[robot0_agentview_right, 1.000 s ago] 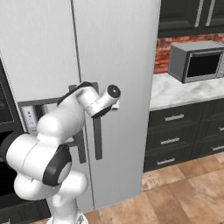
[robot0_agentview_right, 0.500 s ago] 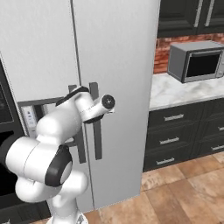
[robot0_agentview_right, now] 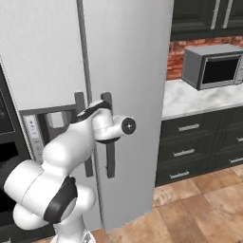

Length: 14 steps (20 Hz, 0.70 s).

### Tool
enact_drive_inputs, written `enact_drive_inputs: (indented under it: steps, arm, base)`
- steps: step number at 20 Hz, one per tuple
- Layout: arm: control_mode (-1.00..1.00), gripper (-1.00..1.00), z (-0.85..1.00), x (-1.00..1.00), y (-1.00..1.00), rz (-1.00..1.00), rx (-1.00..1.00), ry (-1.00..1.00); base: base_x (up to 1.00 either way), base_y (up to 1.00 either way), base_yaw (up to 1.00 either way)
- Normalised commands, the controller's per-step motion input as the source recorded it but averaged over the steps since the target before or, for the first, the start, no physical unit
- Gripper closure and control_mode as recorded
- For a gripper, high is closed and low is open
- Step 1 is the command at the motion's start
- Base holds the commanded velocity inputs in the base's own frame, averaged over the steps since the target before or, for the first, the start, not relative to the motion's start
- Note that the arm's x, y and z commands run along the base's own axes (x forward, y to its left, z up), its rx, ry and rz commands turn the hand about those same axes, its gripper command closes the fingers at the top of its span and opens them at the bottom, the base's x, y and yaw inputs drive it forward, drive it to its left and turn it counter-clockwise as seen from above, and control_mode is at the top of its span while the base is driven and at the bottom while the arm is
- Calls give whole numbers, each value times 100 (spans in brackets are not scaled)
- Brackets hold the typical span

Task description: Open the fridge, remove the peach, onion, and fish, and place them on any counter.

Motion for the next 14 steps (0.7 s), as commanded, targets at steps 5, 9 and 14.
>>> enact_drive_inputs:
  steps: [5,9,14]
  arm:
    - [-100,100,15,-55,-100,3,8,-9]
    - [-100,100,19,-12,-100,0,1,-2]
    - [-100,100,16,0,-100,0,0,0]
  base:
    - [0,0,0]
    - [0,0,0]
    - [0,0,0]
